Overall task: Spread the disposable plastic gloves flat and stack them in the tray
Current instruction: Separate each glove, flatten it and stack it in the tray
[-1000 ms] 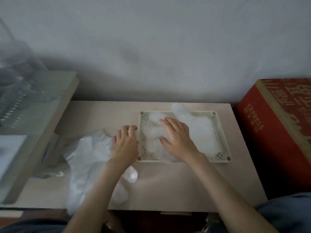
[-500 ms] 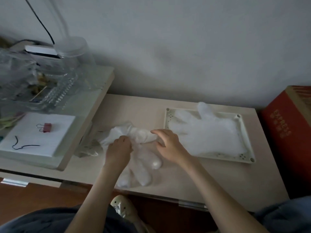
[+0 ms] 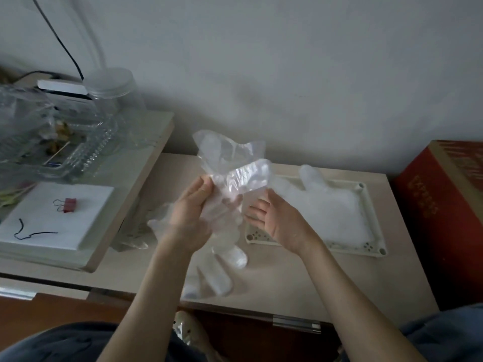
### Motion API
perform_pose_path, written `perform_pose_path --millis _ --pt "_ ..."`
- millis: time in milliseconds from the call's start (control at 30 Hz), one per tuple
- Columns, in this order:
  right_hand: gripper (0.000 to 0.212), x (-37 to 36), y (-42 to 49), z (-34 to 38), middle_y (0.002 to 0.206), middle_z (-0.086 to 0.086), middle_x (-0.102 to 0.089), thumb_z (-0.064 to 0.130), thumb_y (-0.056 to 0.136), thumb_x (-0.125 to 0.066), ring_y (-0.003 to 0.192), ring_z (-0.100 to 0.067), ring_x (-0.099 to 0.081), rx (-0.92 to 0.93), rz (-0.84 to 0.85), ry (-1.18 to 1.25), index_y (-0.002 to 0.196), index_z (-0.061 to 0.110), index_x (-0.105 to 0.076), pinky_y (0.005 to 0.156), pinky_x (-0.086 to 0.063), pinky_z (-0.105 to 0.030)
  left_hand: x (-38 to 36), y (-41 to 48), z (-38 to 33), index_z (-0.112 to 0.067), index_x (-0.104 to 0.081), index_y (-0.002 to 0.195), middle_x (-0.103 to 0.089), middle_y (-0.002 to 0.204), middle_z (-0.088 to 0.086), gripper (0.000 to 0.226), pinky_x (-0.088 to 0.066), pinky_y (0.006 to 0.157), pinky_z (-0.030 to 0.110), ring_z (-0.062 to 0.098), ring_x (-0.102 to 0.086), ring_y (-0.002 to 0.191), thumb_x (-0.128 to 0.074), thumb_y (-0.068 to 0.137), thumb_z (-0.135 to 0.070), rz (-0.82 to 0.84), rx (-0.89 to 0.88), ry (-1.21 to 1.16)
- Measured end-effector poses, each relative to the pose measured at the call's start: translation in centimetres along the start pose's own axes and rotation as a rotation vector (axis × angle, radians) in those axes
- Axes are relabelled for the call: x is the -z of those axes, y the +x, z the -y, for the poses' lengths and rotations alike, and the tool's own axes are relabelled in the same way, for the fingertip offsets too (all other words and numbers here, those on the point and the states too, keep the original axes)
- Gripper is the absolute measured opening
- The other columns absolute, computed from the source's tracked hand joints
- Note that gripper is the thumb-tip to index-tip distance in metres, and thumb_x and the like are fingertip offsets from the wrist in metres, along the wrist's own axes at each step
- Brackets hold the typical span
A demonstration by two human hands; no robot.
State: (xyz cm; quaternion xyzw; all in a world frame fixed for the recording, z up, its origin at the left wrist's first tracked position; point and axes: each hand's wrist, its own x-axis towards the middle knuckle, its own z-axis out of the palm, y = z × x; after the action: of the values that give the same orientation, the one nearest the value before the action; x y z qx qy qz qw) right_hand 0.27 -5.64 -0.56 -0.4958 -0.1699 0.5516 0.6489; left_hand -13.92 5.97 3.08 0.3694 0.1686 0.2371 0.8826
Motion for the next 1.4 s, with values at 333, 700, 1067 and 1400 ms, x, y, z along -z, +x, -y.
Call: perform_pose_path --millis 333,700,1067,1400 --pt "0.079 4.7 -3.3 1.9 0.125 -0.016 -0.059 0.056 0.071 -0.074 0.114 -0.030 -0.055 0.172 0.126 0.190 0.127 0.003 -0.056 0.095 -0.047 -0.041 -0.7 3.2 6.6 0.003 -0.040 0.136 -0.040 0.144 0.019 0.040 -0.039 0.105 0.041 0.033 -0.045 0.126 -0.043 0.097 -0.003 0.478 -0.007 -0.156" --pt "0.012 13.0 -4.8 3.3 0.065 -0.004 -0.056 0.004 0.094 -0.051 0.056 -0.014 -0.055 0.363 -0.679 -0.129 0.090 0.011 -0.060 0.045 -0.044 -0.022 -3.9 6.6 8.2 -0.003 -0.054 0.098 -0.062 0.121 0.025 0.080 -0.050 0.087 0.053 0.042 -0.061 0.108 -0.028 0.083 -0.077 -0.146 0.509 -0.080" --pt "0.024 15.7 -4.8 2.0 0.078 0.004 -0.067 0.008 0.093 -0.049 0.041 -0.004 -0.051 0.131 -0.658 -0.614 0.102 0.022 -0.066 0.042 -0.041 -0.018 -4.8 8.6 12.3 -0.006 -0.064 0.085 -0.069 0.089 0.013 0.048 -0.054 0.076 0.037 0.023 -0.063 0.074 -0.073 0.073 -0.051 -0.201 0.497 0.778" --pt "0.049 16.4 -5.2 2.0 0.095 0.010 -0.069 -0.003 0.098 -0.038 0.069 -0.006 -0.052 0.351 -0.460 -0.729 0.111 0.037 -0.063 0.070 -0.045 -0.016 -5.7 9.3 15.3 -0.017 -0.058 0.100 -0.066 0.094 0.000 0.017 -0.048 0.077 0.032 0.020 -0.060 0.087 -0.051 0.085 -0.017 -0.286 0.253 1.266"
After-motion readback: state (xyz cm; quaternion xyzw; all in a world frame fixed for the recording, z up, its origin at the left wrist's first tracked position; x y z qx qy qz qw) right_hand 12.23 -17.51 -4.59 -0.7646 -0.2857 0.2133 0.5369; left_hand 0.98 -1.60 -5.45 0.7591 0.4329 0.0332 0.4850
